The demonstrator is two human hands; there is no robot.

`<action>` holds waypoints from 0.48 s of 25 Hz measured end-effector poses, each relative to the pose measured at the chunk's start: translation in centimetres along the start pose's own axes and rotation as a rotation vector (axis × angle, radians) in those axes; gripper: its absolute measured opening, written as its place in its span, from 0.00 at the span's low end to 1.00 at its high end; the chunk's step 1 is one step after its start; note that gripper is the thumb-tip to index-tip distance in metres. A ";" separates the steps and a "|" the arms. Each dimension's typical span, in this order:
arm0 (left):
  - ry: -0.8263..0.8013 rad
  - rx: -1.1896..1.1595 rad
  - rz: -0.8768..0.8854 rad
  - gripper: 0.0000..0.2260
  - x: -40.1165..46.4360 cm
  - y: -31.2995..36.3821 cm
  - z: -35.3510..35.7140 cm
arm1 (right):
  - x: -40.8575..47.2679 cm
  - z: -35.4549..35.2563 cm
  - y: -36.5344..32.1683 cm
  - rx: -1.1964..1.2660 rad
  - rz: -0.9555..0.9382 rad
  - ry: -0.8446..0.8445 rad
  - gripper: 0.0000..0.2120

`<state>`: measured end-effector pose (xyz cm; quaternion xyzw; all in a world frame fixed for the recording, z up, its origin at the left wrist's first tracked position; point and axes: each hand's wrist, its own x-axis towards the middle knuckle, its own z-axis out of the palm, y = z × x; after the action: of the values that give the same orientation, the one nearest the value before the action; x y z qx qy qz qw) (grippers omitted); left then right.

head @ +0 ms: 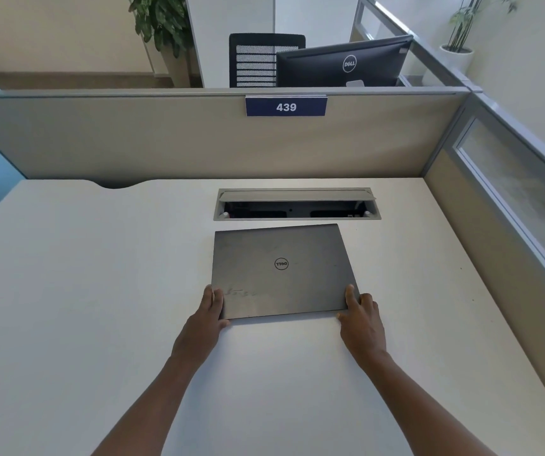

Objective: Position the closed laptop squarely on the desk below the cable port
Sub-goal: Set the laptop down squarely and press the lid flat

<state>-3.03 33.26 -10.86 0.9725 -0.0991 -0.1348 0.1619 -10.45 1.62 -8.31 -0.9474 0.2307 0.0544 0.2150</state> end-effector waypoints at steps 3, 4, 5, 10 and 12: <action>0.007 -0.020 -0.003 0.26 0.4 -0.4 -0.2 | -0.5 0.0 0.0 -0.040 -0.019 0.016 0.27; 0.006 -0.025 -0.001 0.27 0.7 -0.5 -0.3 | -0.6 0.0 0.0 -0.050 -0.018 0.020 0.27; 0.002 -0.035 0.003 0.27 0.9 -0.6 -0.3 | -0.7 0.0 0.1 -0.063 -0.014 0.025 0.27; -0.014 -0.080 -0.023 0.26 1.1 -0.4 -0.5 | -0.4 -0.4 0.2 -0.124 -0.027 0.013 0.27; -0.011 -0.093 -0.034 0.27 1.3 -0.4 -0.6 | -0.3 -0.5 0.0 -0.126 -0.031 0.007 0.27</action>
<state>-1.58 33.50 -10.77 0.9647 -0.0773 -0.1474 0.2043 -10.69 1.57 -7.81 -0.9628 0.2127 0.0620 0.1549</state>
